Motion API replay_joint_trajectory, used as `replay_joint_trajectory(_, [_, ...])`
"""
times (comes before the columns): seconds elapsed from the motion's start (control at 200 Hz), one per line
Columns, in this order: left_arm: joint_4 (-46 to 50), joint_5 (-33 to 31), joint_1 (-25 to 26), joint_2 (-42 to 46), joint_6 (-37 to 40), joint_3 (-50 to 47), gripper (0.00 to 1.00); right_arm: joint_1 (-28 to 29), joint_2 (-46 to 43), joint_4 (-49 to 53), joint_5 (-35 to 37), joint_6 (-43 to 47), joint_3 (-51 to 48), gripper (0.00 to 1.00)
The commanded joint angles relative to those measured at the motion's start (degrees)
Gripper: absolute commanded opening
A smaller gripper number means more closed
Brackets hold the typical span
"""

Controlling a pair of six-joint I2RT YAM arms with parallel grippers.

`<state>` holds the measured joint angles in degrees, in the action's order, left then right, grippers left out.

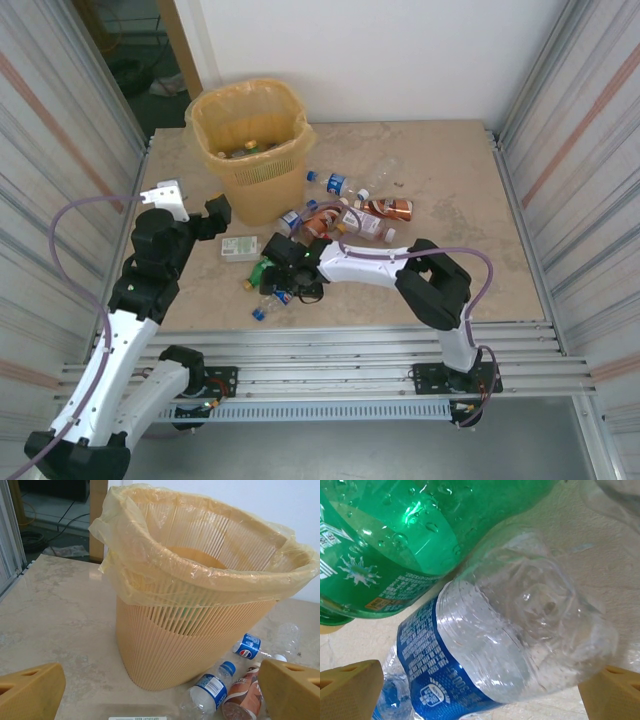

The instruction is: Put the plastic bottles in the bin

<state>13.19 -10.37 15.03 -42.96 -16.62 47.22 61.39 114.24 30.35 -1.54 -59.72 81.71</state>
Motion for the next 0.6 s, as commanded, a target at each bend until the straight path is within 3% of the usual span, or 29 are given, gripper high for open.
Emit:
replay_joint_trajectory(0.0, [-1.93,0.44,-0.65,-0.06,-1.20,-0.63,0.99,0.13,2.40,5.87,1.25,0.73,3.16,0.98])
replay_joint_trajectory(0.321, [-2.55,1.34,-0.97,-0.54,-1.90,-0.83,0.99,0.73,4.86,12.49,3.32,2.84,6.15,1.00])
replay_joint_trajectory(0.596, [-2.84,1.48,-1.10,-1.06,-2.20,-0.84,0.99,0.02,2.64,13.00,4.38,3.69,2.19,0.84])
